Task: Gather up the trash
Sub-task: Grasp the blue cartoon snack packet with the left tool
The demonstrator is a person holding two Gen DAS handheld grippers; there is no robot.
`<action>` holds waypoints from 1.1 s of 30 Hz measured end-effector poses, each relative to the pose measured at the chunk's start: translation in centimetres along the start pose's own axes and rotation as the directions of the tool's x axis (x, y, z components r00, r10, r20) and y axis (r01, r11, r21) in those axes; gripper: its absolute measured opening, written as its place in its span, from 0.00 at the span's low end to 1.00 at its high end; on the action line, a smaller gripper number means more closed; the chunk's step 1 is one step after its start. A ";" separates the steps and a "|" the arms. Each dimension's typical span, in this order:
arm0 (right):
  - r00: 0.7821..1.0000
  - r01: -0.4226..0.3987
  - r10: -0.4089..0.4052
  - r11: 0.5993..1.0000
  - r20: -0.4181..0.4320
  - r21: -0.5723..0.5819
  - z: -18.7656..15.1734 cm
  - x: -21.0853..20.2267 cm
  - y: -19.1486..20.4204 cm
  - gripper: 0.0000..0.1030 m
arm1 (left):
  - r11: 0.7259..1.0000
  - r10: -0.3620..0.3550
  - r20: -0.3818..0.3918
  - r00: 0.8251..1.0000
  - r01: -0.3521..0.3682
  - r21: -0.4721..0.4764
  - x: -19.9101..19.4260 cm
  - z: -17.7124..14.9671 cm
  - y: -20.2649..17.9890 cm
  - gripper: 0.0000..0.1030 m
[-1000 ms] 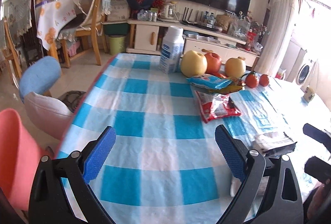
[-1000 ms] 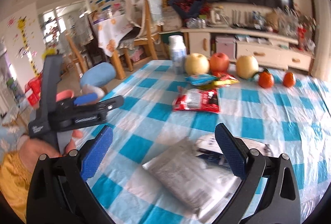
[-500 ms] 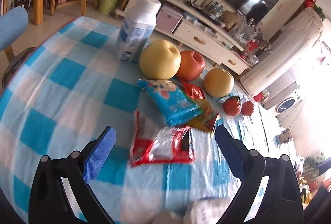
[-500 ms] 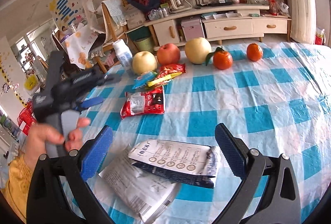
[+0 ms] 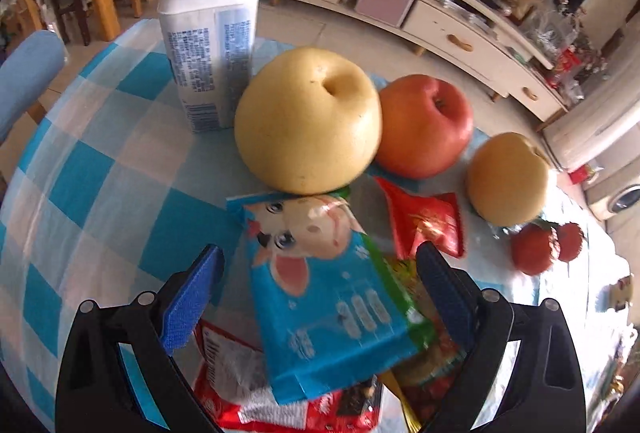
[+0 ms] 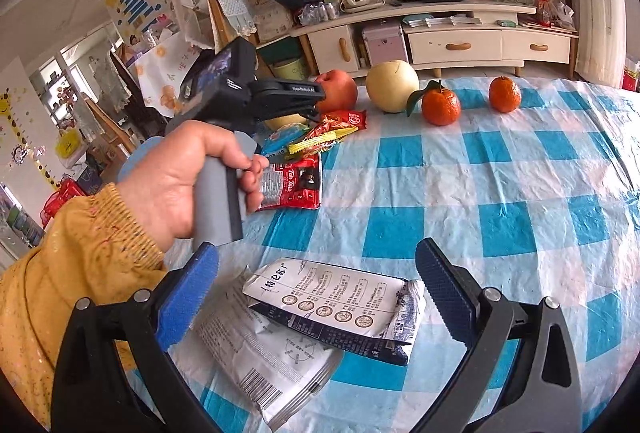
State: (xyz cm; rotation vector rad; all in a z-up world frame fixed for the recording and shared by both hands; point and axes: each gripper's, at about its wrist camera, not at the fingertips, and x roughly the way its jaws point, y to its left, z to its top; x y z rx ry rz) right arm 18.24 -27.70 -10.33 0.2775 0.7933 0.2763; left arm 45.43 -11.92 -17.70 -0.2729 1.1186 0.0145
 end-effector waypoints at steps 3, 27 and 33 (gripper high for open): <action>1.000 -0.013 0.013 0.999 -0.005 0.031 0.1 0.0 -0.6 0.96 | 1.000 0.005 -0.025 1.000 -0.005 -0.013 1.1 0.1 0.0 0.63; 0.981 -0.027 0.045 0.995 -0.187 0.099 -1.7 2.0 -2.7 0.96 | 0.977 -0.167 -0.011 0.986 0.167 0.134 -5.3 -10.1 4.7 0.47; 0.981 -0.115 0.143 0.972 -0.129 0.203 -1.1 2.1 -3.4 0.96 | 0.971 -0.230 0.038 0.972 0.227 0.081 -7.4 -10.8 7.1 0.46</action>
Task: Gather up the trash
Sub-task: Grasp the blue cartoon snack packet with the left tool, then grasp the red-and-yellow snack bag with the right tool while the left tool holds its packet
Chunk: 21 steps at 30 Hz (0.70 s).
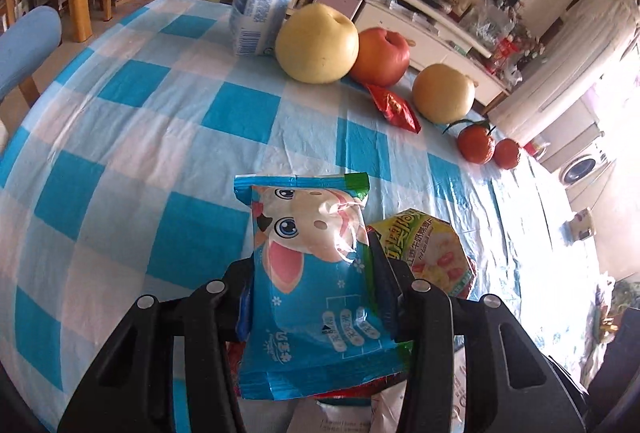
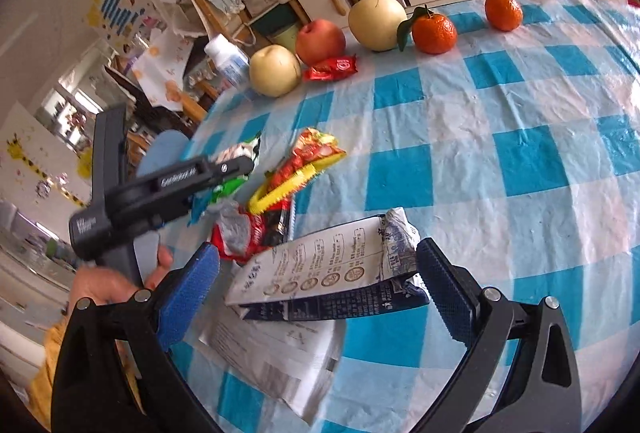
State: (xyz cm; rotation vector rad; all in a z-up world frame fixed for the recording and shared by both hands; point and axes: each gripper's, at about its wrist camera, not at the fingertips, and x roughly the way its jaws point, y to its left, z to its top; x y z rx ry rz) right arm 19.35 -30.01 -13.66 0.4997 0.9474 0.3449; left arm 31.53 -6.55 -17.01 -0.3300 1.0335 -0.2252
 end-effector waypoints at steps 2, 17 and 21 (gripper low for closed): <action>0.999 -0.032 0.032 0.999 0.012 0.030 0.3 0.1 -0.1 0.96 | 1.000 -0.013 0.018 1.000 0.013 -0.007 -0.8 -0.1 0.6 0.46; 0.985 -0.174 0.168 0.968 0.043 0.179 2.1 4.3 -1.4 0.70 | 0.997 -0.048 0.126 0.991 0.055 -0.052 -6.9 -3.6 7.9 0.46; 0.991 -0.131 0.131 0.976 0.008 0.176 2.1 6.3 -1.3 0.70 | 0.996 -0.055 0.133 0.990 0.063 -0.056 -6.9 -3.6 9.1 0.46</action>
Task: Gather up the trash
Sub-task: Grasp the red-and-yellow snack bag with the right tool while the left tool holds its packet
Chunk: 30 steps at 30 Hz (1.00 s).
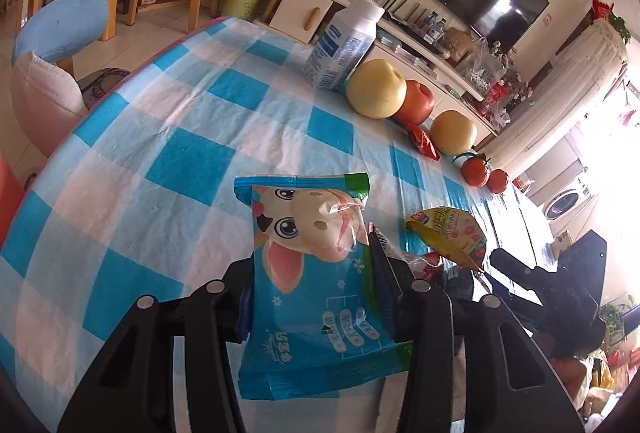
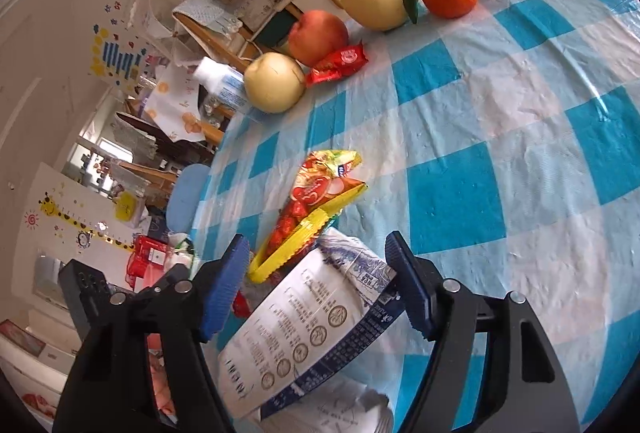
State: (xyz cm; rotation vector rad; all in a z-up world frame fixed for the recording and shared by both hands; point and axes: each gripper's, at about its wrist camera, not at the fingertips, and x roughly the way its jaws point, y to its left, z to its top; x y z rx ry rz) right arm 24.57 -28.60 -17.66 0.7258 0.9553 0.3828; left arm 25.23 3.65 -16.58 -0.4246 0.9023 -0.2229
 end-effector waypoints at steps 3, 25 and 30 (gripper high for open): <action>1.000 -0.010 0.010 1.000 0.000 0.027 0.5 0.8 -0.4 0.70 | 1.000 -0.011 -0.004 1.000 0.012 0.015 0.1 0.1 0.4 0.46; 0.998 0.015 -0.016 1.000 0.054 0.018 1.9 3.2 -0.5 0.30 | 0.999 -0.028 -0.051 0.998 0.030 0.038 1.5 0.1 1.8 0.46; 0.991 0.069 -0.062 0.996 0.118 -0.061 1.8 2.1 1.0 0.25 | 0.999 -0.041 -0.045 0.998 0.042 0.030 1.1 0.1 1.9 0.46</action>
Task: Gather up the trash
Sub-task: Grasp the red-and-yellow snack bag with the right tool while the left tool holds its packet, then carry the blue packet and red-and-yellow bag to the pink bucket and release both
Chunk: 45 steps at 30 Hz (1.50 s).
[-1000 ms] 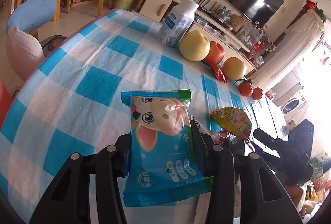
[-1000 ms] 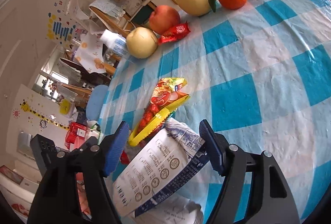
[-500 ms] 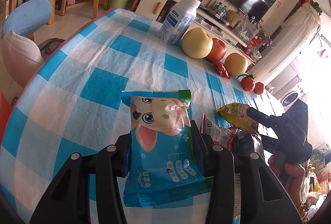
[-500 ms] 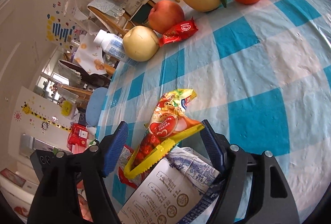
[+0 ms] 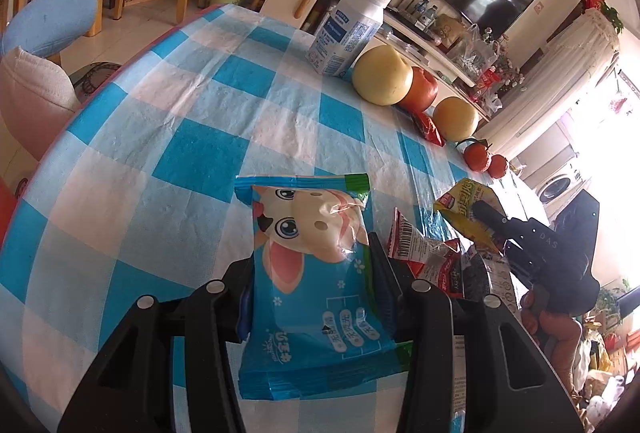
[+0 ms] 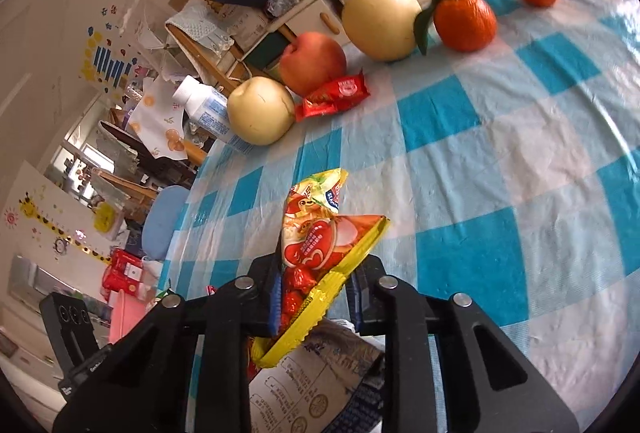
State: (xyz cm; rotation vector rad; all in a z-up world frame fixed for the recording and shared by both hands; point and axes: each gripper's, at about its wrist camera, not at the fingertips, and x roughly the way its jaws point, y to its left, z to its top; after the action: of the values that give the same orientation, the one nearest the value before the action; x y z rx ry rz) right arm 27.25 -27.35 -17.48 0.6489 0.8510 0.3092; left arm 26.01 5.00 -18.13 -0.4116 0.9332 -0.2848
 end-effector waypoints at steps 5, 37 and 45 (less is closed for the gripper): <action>0.999 0.015 -0.012 0.998 0.046 -0.067 -0.2 -1.2 1.5 0.24 | 1.000 -0.015 0.020 1.000 0.015 -0.003 -0.9 0.1 0.0 0.46; 0.999 0.019 -0.007 0.940 0.039 -0.339 -5.8 -1.5 13.7 0.23 | 0.983 0.175 0.225 0.959 -0.181 0.007 -8.8 2.8 4.3 0.46; 1.000 0.021 -0.016 0.928 0.016 -0.372 -7.8 -0.5 14.7 0.23 | 0.968 0.252 0.080 0.964 -0.251 -0.031 -5.5 1.6 6.2 0.73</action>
State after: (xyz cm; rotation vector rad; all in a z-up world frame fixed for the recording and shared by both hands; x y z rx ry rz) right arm 20.87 -13.15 -11.54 0.2869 0.7587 0.4367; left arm 24.58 13.07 -16.26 -0.3172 0.8962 -0.0256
